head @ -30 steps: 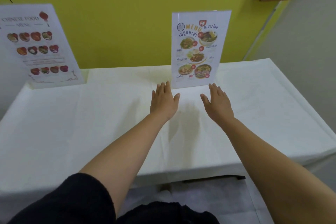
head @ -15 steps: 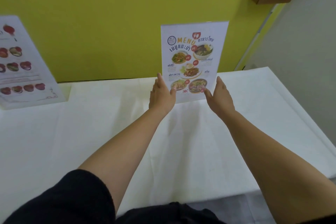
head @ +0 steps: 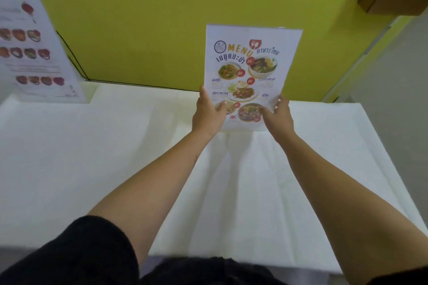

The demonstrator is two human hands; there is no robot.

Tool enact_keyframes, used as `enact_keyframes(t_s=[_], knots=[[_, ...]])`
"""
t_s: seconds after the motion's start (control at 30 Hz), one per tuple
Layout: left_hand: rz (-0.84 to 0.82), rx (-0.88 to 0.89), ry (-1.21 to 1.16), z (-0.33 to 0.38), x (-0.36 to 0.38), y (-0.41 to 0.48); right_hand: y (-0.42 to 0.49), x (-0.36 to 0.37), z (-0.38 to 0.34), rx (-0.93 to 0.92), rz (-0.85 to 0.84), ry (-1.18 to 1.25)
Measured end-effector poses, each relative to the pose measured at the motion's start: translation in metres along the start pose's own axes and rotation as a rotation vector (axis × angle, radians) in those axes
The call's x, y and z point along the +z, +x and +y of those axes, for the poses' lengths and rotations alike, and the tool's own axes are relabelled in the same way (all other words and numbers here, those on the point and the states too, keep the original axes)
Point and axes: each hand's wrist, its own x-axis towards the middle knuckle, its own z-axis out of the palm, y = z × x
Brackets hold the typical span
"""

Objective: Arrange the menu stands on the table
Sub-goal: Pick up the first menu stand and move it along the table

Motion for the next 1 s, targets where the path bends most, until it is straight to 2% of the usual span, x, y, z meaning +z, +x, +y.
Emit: enact_keyframes(t_s=[0.3,0.57,0.73,1.0], knots=[[0.046,0.007,-0.113,0.058,0.085,-0.034,0.009,-0.096,0.044,-0.054,0.022,0.039],[-0.063,0.046,-0.194,0.102,0.165,-0.06,0.024,-0.187,0.09,-0.013,0.058,0.008],[-0.136,0.075,-0.228,0.125,0.194,-0.065,0.034,-0.22,0.113,0.043,0.081,0.086],[-0.199,0.096,-0.261,0.149,0.22,-0.051,0.058,-0.245,0.12,0.003,0.065,0.152]])
